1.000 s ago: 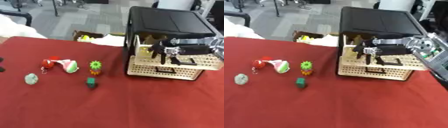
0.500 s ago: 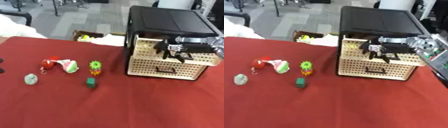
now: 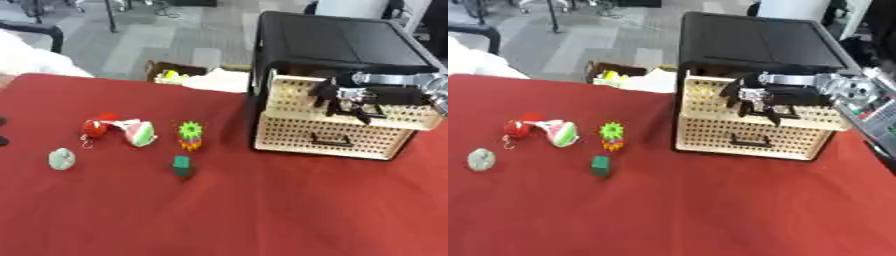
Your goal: Pick up objects from table and place into drawer.
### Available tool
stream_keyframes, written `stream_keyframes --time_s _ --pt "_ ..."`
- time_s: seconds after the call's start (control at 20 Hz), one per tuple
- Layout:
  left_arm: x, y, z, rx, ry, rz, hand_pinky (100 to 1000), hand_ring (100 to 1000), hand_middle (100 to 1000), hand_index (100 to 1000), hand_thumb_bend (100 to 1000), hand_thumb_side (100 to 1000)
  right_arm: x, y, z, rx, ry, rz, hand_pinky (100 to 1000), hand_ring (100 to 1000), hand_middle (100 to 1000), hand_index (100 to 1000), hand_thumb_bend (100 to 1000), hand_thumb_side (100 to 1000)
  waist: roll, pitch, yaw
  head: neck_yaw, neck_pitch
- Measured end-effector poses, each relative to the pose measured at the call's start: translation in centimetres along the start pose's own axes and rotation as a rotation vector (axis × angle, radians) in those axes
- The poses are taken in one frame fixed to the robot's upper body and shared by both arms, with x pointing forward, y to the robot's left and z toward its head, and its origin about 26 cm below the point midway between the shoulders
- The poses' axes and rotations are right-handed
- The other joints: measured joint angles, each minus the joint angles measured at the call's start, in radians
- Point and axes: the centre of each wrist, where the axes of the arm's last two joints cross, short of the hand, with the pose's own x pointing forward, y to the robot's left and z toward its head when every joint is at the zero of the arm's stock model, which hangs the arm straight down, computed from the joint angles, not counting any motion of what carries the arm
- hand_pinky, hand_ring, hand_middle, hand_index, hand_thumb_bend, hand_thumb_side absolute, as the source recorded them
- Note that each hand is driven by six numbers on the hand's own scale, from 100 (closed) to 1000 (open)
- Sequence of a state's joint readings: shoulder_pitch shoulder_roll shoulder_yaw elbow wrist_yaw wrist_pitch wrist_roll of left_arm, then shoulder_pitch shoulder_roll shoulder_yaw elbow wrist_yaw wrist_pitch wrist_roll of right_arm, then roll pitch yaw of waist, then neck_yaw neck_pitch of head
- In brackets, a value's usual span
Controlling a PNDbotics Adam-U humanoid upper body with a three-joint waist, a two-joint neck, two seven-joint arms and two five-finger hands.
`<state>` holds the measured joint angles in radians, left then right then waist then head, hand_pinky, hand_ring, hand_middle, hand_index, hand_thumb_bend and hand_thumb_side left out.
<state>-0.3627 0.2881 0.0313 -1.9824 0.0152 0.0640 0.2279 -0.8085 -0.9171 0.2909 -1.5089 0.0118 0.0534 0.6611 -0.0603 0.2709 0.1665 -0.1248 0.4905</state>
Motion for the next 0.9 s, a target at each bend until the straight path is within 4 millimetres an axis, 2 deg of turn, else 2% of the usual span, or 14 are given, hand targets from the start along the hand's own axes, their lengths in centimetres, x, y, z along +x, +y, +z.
stream_keyframes --time_s 0.9 --pt "0.0 0.1 0.0 0.003 0.002 -0.002 451 564 564 830 100 980 -2.3 -0.1 0.8 -0.044 0.059 -0.007 274 693 802 905 100 1000 0.004 -0.006 -0.007 0.008 0.0"
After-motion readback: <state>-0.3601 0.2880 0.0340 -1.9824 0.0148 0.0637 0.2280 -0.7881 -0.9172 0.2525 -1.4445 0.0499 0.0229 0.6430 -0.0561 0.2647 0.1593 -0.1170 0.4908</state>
